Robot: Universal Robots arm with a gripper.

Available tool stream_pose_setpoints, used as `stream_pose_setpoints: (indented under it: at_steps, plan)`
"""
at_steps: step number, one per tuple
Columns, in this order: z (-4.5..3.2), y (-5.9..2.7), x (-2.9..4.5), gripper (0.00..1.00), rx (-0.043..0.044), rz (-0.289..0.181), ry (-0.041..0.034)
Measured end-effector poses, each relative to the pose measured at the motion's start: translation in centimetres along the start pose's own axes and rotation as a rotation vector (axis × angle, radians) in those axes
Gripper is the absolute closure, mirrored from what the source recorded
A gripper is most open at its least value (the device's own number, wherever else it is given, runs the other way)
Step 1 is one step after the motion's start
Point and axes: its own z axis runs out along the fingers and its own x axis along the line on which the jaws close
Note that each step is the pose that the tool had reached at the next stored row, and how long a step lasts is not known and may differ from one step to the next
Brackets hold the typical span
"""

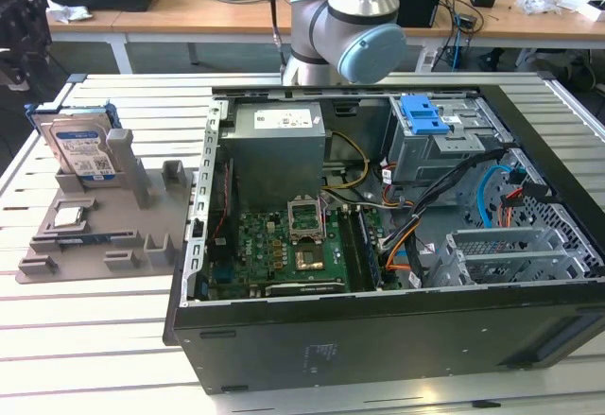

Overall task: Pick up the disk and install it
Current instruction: 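Pick up the disk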

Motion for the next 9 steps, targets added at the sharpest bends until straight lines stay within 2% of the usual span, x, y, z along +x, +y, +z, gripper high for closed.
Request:
stream_pose_setpoints:
  at_steps: [9]
  plan:
    - [0.62,-0.13,-0.14,0.52,-0.0006,-0.025,0.0032]
